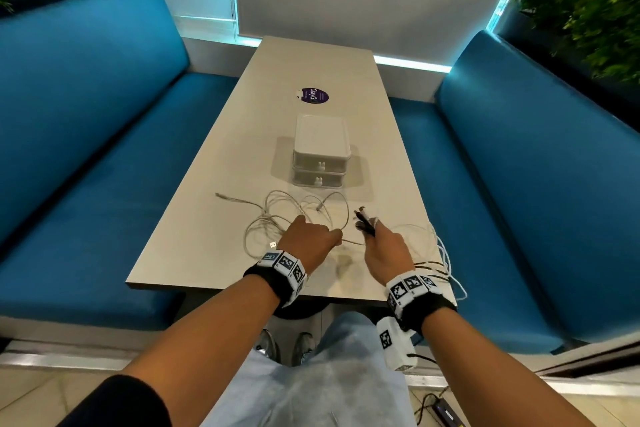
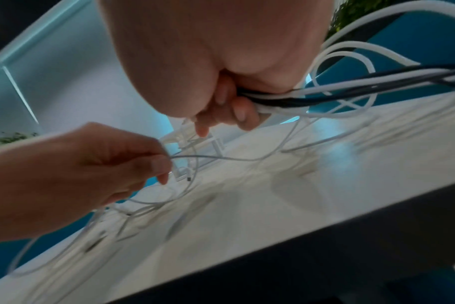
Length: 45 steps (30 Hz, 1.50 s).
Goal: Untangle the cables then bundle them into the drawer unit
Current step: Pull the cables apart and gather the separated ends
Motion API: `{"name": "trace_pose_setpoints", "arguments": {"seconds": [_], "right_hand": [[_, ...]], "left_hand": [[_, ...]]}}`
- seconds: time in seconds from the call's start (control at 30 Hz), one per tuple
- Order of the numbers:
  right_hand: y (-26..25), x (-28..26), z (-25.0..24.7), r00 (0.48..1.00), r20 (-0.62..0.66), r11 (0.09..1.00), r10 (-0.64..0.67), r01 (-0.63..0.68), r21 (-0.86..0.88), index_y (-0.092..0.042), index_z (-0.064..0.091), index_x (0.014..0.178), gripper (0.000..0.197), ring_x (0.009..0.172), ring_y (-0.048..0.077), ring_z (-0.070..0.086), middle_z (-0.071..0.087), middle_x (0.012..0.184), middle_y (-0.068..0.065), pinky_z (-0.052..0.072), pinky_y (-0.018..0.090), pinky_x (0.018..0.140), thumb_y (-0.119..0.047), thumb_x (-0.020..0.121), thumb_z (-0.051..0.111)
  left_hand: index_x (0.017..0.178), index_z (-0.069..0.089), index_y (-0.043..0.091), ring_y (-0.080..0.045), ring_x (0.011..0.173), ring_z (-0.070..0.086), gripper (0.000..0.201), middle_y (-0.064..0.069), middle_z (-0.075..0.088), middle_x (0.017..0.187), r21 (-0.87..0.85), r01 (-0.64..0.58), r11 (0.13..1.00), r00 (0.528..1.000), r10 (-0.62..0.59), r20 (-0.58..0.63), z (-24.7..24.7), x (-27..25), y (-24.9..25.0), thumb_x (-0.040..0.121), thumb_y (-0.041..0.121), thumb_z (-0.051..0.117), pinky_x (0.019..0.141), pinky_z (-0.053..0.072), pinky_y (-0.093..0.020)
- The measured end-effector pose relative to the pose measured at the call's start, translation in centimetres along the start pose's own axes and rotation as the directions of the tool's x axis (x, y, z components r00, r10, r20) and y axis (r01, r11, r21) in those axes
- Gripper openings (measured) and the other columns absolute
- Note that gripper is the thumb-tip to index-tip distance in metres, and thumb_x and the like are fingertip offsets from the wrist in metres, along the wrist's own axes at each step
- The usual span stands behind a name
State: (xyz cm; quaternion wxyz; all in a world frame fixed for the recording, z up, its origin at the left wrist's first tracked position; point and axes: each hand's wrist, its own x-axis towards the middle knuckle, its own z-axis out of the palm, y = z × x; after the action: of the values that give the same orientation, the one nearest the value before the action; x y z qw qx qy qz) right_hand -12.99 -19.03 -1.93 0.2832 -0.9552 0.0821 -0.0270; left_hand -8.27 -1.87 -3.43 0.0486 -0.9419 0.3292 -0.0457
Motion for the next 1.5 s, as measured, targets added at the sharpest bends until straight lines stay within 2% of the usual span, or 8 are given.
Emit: {"name": "trace_pose_setpoints", "arguments": {"seconds": [0.27, 0.4, 0.53, 0.7, 0.9, 1.07, 1.3, 1.5], "right_hand": [[-0.6, -0.1, 1.3, 0.978, 0.196, 0.998, -0.069, 0.067, 0.016, -0.012, 0.060, 0.119, 0.025, 0.095, 0.035, 0.063, 0.069, 0.105, 0.017, 0.047, 0.034, 0.076, -0.019, 0.099, 0.047], [0.6, 0.3, 0.4, 0.987, 0.156, 0.976, -0.036, 0.068, -0.205, -0.013, 0.054, 0.121, 0.026, 0.091, 0.039, 0.063, 0.067, 0.100, 0.020, 0.052, 0.042, 0.076, -0.025, 0.100, 0.043], [3.3, 0.7, -1.3, 0.988, 0.083, 0.943, 0.127, -0.094, -0.319, -0.016, 0.055, 0.118, 0.027, 0.087, 0.034, 0.064, 0.066, 0.097, 0.014, 0.052, 0.038, 0.073, -0.030, 0.101, 0.041], [2.8, 0.2, -0.7, 0.989, 0.047, 0.955, 0.141, -0.124, -0.269, -0.017, 0.054, 0.119, 0.025, 0.090, 0.037, 0.063, 0.065, 0.099, 0.015, 0.052, 0.039, 0.074, -0.025, 0.099, 0.042], [0.1, -0.4, 1.1, 0.993, 0.113, 0.972, -0.020, 0.045, -0.229, -0.014, 0.055, 0.119, 0.027, 0.092, 0.039, 0.064, 0.067, 0.101, 0.018, 0.054, 0.042, 0.075, -0.028, 0.099, 0.044], [-0.9, -0.3, 1.9, 0.986, 0.162, 0.980, -0.043, 0.074, -0.185, -0.012, 0.056, 0.117, 0.027, 0.095, 0.037, 0.063, 0.067, 0.104, 0.017, 0.051, 0.040, 0.076, -0.027, 0.099, 0.042], [1.1, 0.1, -0.2, 0.996, 0.086, 0.912, 0.008, 0.028, -0.410, -0.015, 0.046, 0.124, 0.027, 0.088, 0.036, 0.066, 0.066, 0.099, 0.014, 0.051, 0.039, 0.069, -0.028, 0.101, 0.039], [1.7, 0.3, -0.5, 0.995, 0.070, 0.935, 0.077, -0.047, -0.351, -0.014, 0.050, 0.119, 0.024, 0.092, 0.037, 0.064, 0.065, 0.101, 0.016, 0.049, 0.039, 0.072, -0.027, 0.101, 0.040]], "left_hand": [[0.110, 0.054, 0.020, -0.028, 0.073, 0.063, 0.019, -0.001, 0.066, 0.083, 0.020, 0.041, 0.999, 0.999, -0.041, -0.009, -0.2, -0.2, 0.3, 0.105, 0.028, 0.036, 0.077, 0.034, -0.038], [0.103, 0.053, 0.018, -0.030, 0.082, 0.064, 0.027, -0.004, 0.069, 0.089, -0.055, 0.088, 0.995, 0.996, -0.088, 0.012, 0.1, -0.5, -0.6, 0.106, 0.036, 0.033, 0.078, 0.027, -0.039], [0.107, 0.054, 0.022, -0.029, 0.090, 0.062, 0.020, -0.002, 0.068, 0.094, -0.007, 0.091, 0.996, 0.995, -0.091, 0.039, 0.8, -1.5, -1.9, 0.103, 0.030, 0.036, 0.087, 0.030, -0.040], [0.099, 0.050, 0.024, -0.029, 0.077, 0.061, 0.012, -0.005, 0.069, 0.085, -0.085, 0.118, 0.989, 0.988, -0.108, 0.109, 0.7, -1.3, -0.8, 0.100, 0.021, 0.039, 0.089, 0.027, -0.039], [0.091, 0.047, 0.023, -0.029, 0.059, 0.049, 0.015, -0.006, 0.067, 0.076, -0.068, 0.097, 0.993, 0.992, -0.091, 0.088, 0.3, -0.9, 1.0, 0.102, 0.026, 0.037, 0.092, 0.031, -0.040], [0.106, 0.058, 0.025, -0.025, 0.056, 0.044, 0.023, 0.002, 0.056, 0.064, -0.041, 0.120, 0.992, 0.987, -0.115, 0.111, -0.4, -0.5, 1.7, 0.100, 0.018, 0.037, 0.090, 0.030, -0.041], [0.108, 0.054, 0.020, -0.029, 0.085, 0.065, 0.017, -0.004, 0.070, 0.090, -0.065, 0.111, 0.992, 0.993, -0.109, 0.033, -0.3, -0.4, -0.4, 0.103, 0.026, 0.039, 0.090, 0.029, -0.040], [0.105, 0.054, 0.019, -0.030, 0.084, 0.064, 0.017, -0.004, 0.070, 0.088, -0.031, 0.088, 0.996, 0.995, -0.086, 0.049, 0.3, -0.2, -0.8, 0.104, 0.026, 0.038, 0.088, 0.029, -0.038]]}}
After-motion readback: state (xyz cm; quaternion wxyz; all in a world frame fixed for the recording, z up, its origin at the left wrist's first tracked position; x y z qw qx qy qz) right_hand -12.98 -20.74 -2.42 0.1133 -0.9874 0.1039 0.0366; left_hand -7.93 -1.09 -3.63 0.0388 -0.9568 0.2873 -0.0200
